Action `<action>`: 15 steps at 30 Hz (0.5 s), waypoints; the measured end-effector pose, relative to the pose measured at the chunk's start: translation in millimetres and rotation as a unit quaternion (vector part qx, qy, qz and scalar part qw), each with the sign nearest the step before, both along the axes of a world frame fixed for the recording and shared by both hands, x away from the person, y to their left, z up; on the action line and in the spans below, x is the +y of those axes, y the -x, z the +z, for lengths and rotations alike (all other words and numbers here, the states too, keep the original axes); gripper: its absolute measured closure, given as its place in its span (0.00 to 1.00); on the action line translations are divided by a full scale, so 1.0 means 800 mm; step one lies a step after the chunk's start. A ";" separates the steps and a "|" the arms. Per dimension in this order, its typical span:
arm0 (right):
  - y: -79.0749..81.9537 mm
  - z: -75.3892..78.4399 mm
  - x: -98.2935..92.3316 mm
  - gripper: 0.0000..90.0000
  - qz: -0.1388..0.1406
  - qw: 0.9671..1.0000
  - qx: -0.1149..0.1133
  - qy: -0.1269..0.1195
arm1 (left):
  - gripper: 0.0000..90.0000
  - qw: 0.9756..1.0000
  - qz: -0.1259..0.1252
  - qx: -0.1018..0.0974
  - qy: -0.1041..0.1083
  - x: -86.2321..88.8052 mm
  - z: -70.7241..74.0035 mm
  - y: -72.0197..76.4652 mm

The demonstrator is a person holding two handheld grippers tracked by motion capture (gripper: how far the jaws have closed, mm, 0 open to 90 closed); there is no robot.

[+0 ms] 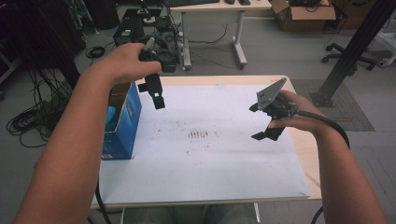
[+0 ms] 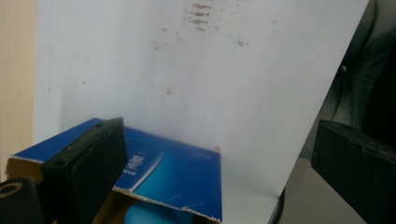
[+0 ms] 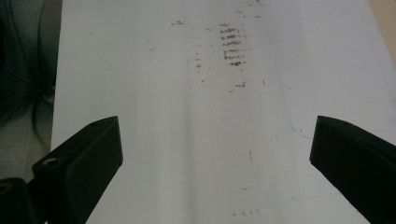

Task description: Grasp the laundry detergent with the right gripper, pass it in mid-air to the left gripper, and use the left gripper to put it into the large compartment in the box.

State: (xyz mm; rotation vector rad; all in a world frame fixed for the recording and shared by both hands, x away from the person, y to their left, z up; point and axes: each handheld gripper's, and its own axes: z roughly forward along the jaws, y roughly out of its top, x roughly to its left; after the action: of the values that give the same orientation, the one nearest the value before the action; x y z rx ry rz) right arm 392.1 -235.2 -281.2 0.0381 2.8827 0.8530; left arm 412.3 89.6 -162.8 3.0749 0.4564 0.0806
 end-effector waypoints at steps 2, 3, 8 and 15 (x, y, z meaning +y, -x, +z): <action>0.000 -0.001 0.002 0.03 0.001 1.000 -0.001 0.003 | 0.05 1.000 -0.004 0.005 0.001 -0.003 -0.007 0.000; 0.000 -0.001 0.003 0.03 0.002 1.000 0.000 0.005 | 0.05 1.000 -0.005 0.006 0.000 -0.005 -0.011 0.000; -0.001 -0.002 0.008 0.03 0.007 1.000 0.004 0.009 | 0.05 1.000 -0.011 0.014 0.002 -0.013 -0.026 -0.002; -0.004 0.002 0.010 0.03 0.006 1.000 0.005 0.020 | 0.05 1.000 -0.017 0.013 0.010 -0.020 -0.028 -0.001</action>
State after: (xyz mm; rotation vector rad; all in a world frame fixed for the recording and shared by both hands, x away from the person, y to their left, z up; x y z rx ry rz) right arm 395.5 -227.2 -280.0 0.0224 2.9116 0.7999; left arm 413.3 73.3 -185.3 3.0660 0.4031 0.0348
